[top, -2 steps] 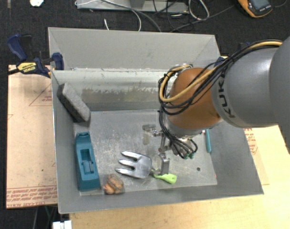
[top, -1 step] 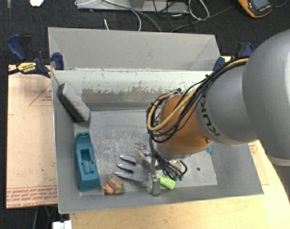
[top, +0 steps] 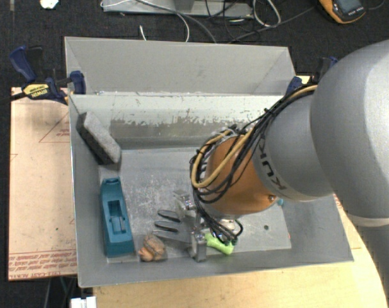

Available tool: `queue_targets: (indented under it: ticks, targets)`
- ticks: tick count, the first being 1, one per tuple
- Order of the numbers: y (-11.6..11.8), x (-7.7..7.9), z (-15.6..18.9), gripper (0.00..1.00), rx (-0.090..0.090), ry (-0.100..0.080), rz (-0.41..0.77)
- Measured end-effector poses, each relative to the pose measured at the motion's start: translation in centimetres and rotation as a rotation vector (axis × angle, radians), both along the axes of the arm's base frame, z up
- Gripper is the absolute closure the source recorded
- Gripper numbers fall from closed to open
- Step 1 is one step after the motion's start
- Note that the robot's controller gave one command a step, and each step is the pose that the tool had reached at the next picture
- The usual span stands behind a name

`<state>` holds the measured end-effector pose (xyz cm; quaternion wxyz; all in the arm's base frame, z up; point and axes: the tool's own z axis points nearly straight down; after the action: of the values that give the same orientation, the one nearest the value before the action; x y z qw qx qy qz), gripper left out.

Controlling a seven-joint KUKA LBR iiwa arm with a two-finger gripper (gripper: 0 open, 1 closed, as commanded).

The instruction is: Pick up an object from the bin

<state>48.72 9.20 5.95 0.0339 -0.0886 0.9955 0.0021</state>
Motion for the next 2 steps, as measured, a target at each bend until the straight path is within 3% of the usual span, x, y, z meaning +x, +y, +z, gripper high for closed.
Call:
queue_targets:
  ticks: [1, 2]
  targets:
    - [-1.02, 0.60, 1.19, 1.00, -0.006, 0.019, 0.067]
    - [-1.01, 0.61, 1.20, 1.00, -0.006, 0.018, 0.067]
